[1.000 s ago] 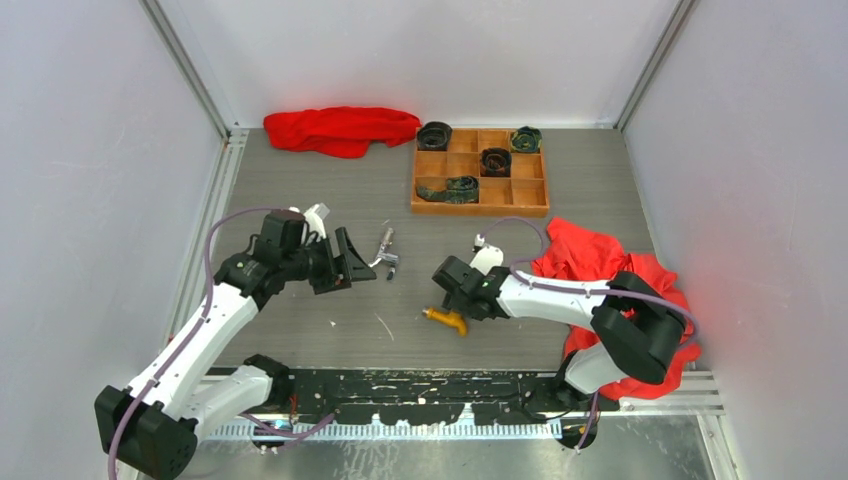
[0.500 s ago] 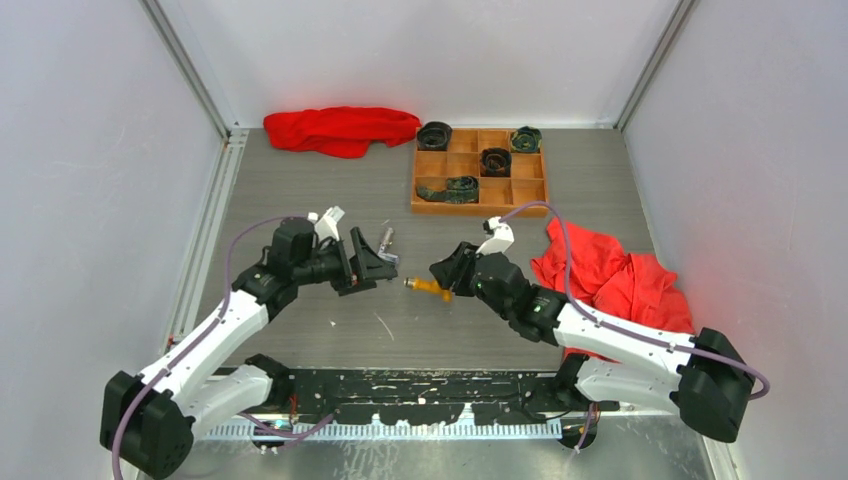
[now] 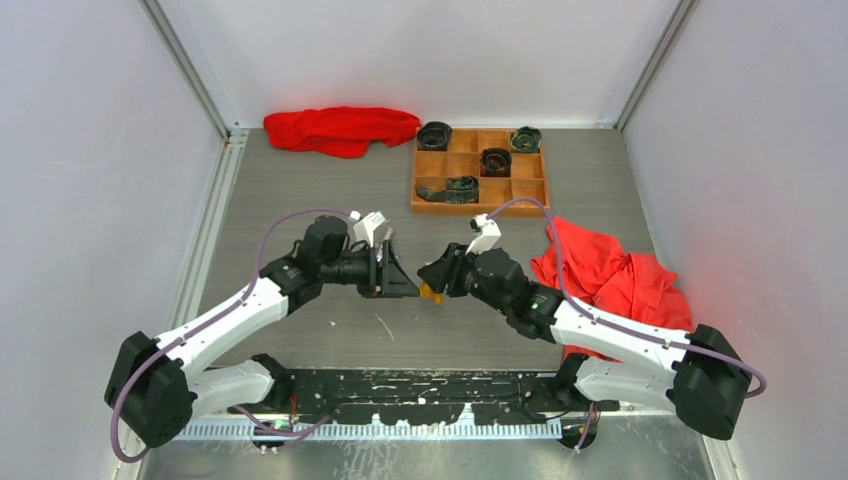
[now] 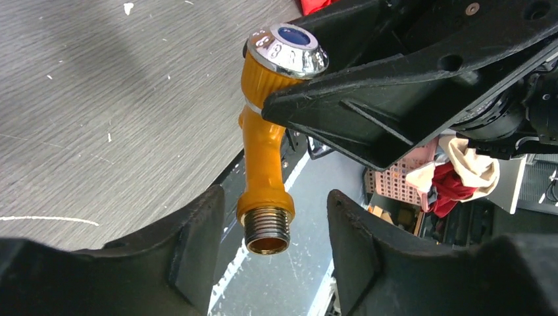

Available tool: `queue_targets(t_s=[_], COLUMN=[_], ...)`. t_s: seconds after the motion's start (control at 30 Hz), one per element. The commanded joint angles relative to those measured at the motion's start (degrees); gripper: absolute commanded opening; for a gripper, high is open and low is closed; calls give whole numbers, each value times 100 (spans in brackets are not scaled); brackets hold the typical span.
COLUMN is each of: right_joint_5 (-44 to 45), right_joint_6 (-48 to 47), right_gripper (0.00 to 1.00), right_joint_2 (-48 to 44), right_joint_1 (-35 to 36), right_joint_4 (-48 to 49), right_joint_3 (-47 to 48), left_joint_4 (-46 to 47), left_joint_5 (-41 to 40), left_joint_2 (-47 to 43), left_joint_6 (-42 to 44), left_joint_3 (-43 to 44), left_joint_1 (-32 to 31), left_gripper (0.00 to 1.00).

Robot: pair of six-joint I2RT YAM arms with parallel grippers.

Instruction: Install the water faucets

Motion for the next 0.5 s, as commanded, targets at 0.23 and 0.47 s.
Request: queue_targets(t_s=[0.23, 0.47], right_joint_5=[-211, -2017], right_joint_6=[-7, 449], right_gripper=[0, 82], right_joint_2=[-226, -447], right_joint_1=[-176, -1126], right_joint_4=[349, 1345], right_joint_3=[184, -363], left_joint_4=[37, 179], left_joint_5=[-133, -268], left_joint_2=[74, -155], left_joint_6=[248, 177], left_joint_3=[413, 392], left_joint_1=[-101, -80], left_gripper=[1, 0])
